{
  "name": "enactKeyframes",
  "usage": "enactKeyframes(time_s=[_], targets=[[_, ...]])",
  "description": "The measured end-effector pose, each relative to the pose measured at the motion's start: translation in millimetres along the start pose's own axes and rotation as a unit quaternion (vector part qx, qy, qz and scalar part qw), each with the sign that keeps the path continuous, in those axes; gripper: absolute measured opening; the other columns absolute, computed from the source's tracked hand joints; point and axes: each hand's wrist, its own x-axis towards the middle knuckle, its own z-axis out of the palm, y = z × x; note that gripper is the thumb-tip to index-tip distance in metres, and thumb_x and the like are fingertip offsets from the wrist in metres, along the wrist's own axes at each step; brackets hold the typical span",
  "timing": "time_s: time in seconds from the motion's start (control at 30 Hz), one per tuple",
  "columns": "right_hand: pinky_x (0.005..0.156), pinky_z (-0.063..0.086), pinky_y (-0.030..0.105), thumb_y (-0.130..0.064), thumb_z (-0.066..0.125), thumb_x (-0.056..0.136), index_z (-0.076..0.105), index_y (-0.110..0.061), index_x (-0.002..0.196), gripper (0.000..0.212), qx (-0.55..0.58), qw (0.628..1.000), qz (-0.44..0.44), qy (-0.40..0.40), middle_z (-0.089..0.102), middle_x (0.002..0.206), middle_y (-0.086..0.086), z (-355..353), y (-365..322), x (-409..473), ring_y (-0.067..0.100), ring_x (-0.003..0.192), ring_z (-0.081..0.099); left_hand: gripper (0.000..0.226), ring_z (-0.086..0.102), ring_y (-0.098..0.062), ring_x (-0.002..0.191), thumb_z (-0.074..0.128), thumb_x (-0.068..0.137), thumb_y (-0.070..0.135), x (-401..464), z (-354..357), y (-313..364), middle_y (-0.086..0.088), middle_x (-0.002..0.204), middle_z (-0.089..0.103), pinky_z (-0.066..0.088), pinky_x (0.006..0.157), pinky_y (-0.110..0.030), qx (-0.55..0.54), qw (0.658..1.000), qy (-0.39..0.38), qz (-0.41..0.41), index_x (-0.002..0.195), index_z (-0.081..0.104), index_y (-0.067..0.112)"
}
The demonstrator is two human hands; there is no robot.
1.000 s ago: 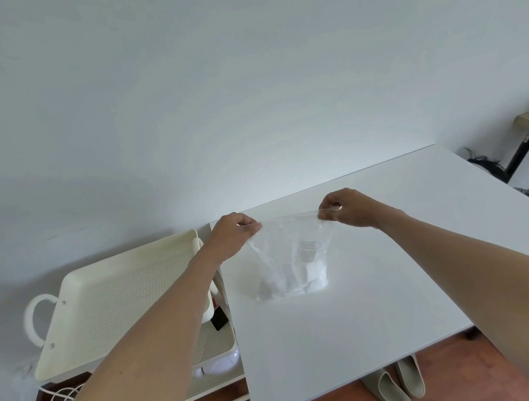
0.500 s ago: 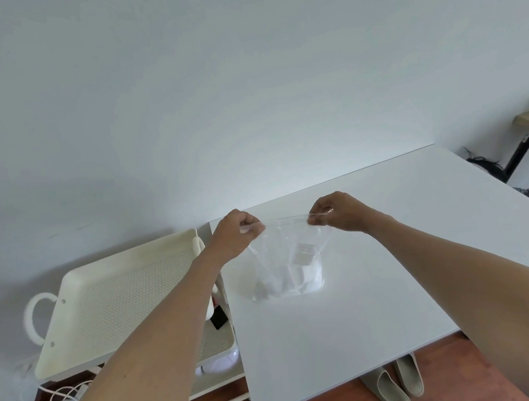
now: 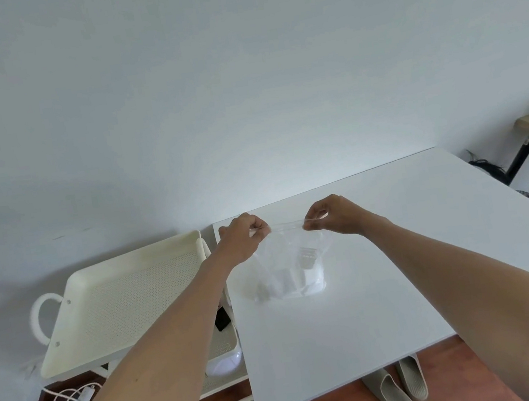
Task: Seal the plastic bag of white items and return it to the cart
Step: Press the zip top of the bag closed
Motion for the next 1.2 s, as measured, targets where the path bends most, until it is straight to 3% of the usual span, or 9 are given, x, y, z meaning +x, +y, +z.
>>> enactKeyframes(time_s=[0.07,0.17,0.23,0.4,0.57,0.73,0.87,0.97,1.2], targets=[[0.085,0.047,0.025,-0.033,0.080,0.086,0.077,-0.020,0.090,0.013,-0.001,1.000,-0.002,0.007,0.077,0.101,-0.003,3,-2,0,0.013,0.105,0.068,0.012,0.056,-0.007,0.106,0.070,0.086,0.040,-2,-2,3,0.014,0.102,0.063,0.019,0.094,-0.031,0.001,1.000,-0.012,0.014,0.085,0.066,0.029],[0.093,0.052,0.033,-0.034,0.079,0.086,0.076,-0.023,0.088,0.012,-0.001,1.000,0.000,0.001,0.077,0.100,-0.002,5,-6,-1,0.015,0.106,0.069,0.013,0.055,-0.010,0.108,0.067,0.089,0.038,-3,-2,7,0.016,0.098,0.063,0.012,0.074,-0.025,0.032,0.999,0.007,0.017,0.078,0.061,0.034],[0.102,0.051,0.038,-0.039,0.079,0.084,0.077,-0.027,0.087,0.013,-0.007,1.000,0.005,-0.010,0.078,0.100,-0.004,6,-9,-1,0.015,0.107,0.070,0.015,0.050,-0.018,0.112,0.064,0.092,0.035,-2,0,7,0.018,0.099,0.061,0.012,0.071,-0.024,0.043,0.999,0.015,0.004,0.078,0.058,0.035],[0.109,0.030,0.039,-0.044,0.078,0.083,0.079,-0.027,0.089,0.019,-0.056,0.998,-0.005,-0.002,0.079,0.097,-0.011,11,-13,-1,0.009,0.105,0.069,0.011,0.050,-0.016,0.112,0.063,0.092,0.034,-2,5,9,0.015,0.102,0.063,0.011,0.072,-0.026,0.040,0.999,0.013,0.006,0.081,0.061,0.032],[0.093,0.019,0.033,-0.043,0.074,0.086,0.075,-0.030,0.086,0.013,-0.085,0.996,-0.009,0.024,0.077,0.100,-0.011,15,-15,-3,0.009,0.110,0.064,0.011,0.053,0.000,0.101,0.068,0.087,0.043,-5,5,16,0.013,0.099,0.064,0.015,0.083,-0.032,0.035,0.999,0.006,0.034,0.078,0.064,0.037],[0.092,0.020,0.034,-0.045,0.074,0.085,0.073,-0.032,0.083,0.014,-0.080,0.997,-0.008,0.008,0.077,0.098,-0.011,17,-20,-5,0.008,0.108,0.065,0.008,0.054,-0.007,0.107,0.063,0.094,0.031,-4,11,18,0.013,0.103,0.066,0.013,0.074,-0.032,0.043,0.999,0.016,0.018,0.086,0.067,0.030],[0.092,0.023,0.034,-0.053,0.075,0.082,0.077,-0.033,0.086,0.020,-0.066,0.998,0.004,-0.022,0.078,0.095,-0.014,17,-24,-7,0.008,0.110,0.062,0.010,0.049,-0.010,0.106,0.056,0.097,0.026,-5,18,17,0.012,0.104,0.064,0.017,0.080,-0.032,0.078,0.997,0.024,0.004,0.091,0.064,0.025],[0.089,0.023,0.034,-0.047,0.075,0.085,0.076,-0.032,0.085,0.016,-0.074,0.997,-0.002,-0.014,0.079,0.097,-0.008,21,-27,-6,0.013,0.111,0.064,0.009,0.043,-0.009,0.101,0.055,0.097,0.023,-6,23,18,0.017,0.094,0.059,0.016,0.080,-0.031,0.069,0.997,0.021,0.002,0.091,0.062,0.025],[0.087,0.024,0.034,-0.045,0.077,0.083,0.071,-0.037,0.073,0.013,-0.059,0.998,0.011,0.007,0.079,0.093,-0.009,22,-25,-8,0.019,0.115,0.059,0.012,0.045,-0.001,0.098,0.059,0.094,0.038,-4,17,16,0.014,0.099,0.062,0.014,0.074,-0.031,0.041,0.999,-0.004,0.028,0.089,0.066,0.029]])
